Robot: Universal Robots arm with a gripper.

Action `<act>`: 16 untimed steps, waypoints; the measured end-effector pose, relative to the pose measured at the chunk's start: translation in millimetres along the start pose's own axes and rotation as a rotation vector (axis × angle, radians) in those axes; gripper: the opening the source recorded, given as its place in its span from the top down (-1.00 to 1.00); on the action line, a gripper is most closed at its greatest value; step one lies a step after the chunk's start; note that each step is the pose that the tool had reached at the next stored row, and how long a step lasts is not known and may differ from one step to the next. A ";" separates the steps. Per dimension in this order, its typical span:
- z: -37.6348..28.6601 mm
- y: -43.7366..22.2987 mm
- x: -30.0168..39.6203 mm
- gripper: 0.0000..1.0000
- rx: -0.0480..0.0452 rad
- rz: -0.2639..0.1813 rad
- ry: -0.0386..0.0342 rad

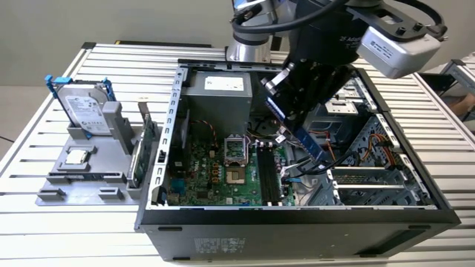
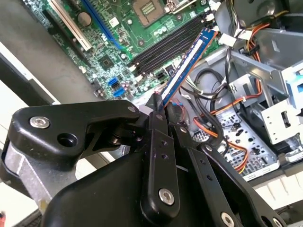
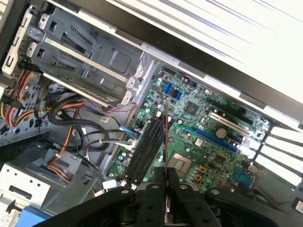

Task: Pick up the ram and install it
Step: 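Insert the ram into the slot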

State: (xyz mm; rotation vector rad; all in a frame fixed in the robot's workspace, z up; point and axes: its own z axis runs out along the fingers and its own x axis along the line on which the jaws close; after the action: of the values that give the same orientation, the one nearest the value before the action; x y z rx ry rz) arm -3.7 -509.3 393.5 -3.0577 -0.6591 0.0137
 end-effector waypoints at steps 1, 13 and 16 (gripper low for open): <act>0.0 0.0 0.0 1.00 0.0001 0.013 0.0002; 0.1 0.0 0.0 1.00 0.0009 0.156 0.0024; 0.1 0.0 0.0 1.00 0.0011 0.190 0.0029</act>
State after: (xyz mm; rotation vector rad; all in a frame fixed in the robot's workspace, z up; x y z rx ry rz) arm -3.7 -509.3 393.4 -3.1056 -0.3661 0.0116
